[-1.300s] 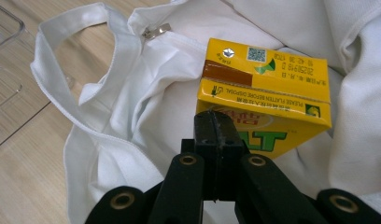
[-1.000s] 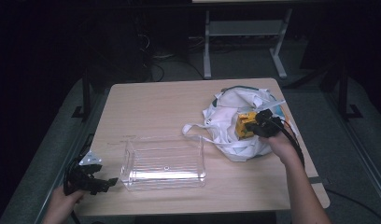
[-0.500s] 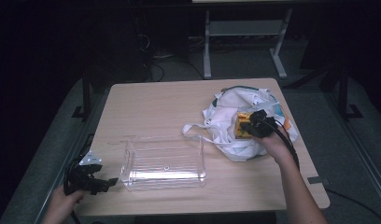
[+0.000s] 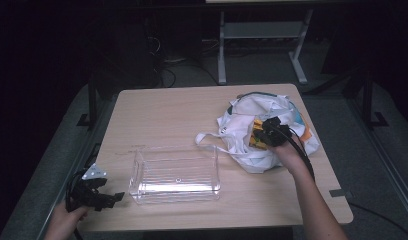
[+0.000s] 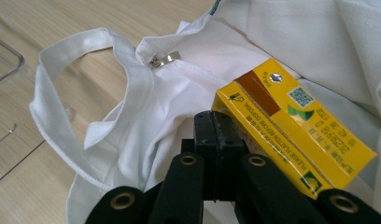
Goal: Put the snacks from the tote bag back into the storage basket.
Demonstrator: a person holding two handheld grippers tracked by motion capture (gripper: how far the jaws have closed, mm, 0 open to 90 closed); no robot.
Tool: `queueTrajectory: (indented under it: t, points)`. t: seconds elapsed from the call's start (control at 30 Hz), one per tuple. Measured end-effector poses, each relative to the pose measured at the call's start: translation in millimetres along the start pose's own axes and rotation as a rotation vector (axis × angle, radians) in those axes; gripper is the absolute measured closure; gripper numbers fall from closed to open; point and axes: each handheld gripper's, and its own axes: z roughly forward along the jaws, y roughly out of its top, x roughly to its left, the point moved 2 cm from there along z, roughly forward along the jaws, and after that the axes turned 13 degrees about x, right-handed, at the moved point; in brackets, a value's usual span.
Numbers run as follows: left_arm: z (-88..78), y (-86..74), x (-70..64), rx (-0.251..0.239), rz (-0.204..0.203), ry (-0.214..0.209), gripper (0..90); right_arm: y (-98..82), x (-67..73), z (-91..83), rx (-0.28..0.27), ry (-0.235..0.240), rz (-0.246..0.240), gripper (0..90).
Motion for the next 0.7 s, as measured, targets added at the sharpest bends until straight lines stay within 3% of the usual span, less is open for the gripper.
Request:
queueTrajectory:
  t: [0.27, 0.37, 0.5, 0.7]
  points:
    - [-2.5, -7.6, -0.6, 0.002, -0.016, 0.007, 13.7, 5.8, 2.3, 6.0, -0.010, -0.017, 0.013, 90.0]
    - [-3.3, -9.1, -0.8, 0.002, -0.020, 0.007, 13.7, 5.9, 3.0, 5.2, -0.003, -0.002, 0.000, 90.0]
    - [-3.5, -7.6, 0.0, -0.002, -0.020, 0.007, 13.7, 2.3, -1.4, -7.1, 0.007, 0.022, -0.031, 90.0]
    - [-2.2, 1.1, 2.5, -0.004, -0.013, 0.010, 13.7, -11.6, -14.4, -30.1, -0.011, 0.048, -0.028, 90.0]
